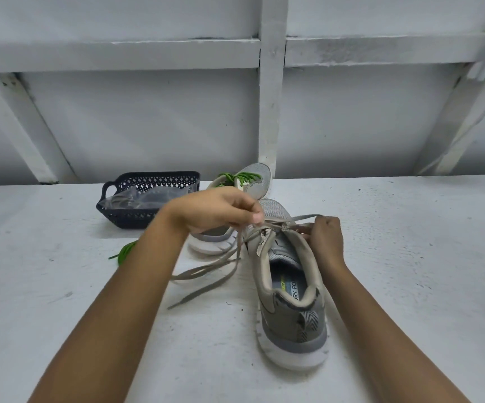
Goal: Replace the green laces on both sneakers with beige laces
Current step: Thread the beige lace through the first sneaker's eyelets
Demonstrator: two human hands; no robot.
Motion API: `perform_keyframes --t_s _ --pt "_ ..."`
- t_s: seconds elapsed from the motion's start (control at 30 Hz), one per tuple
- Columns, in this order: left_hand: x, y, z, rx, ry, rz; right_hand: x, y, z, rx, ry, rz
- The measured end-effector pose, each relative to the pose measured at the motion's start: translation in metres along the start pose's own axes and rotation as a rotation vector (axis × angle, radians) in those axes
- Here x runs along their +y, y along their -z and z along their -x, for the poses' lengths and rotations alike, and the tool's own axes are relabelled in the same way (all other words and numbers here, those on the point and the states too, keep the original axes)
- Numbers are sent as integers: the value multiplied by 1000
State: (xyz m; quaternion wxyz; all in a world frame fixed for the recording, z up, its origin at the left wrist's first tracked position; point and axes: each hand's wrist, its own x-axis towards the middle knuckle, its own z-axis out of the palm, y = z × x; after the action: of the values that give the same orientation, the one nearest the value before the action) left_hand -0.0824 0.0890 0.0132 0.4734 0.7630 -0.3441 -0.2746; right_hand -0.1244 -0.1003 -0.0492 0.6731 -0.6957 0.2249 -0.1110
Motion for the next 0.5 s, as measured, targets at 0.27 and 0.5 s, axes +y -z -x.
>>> perform_keyframes --t_s 0.27,0.5 --pt "3 3 23 -412 -105 19 11 -4 -10 -52 55 53" --pt "14 -10 -15 76 225 -485 16 0 -13 -143 99 44"
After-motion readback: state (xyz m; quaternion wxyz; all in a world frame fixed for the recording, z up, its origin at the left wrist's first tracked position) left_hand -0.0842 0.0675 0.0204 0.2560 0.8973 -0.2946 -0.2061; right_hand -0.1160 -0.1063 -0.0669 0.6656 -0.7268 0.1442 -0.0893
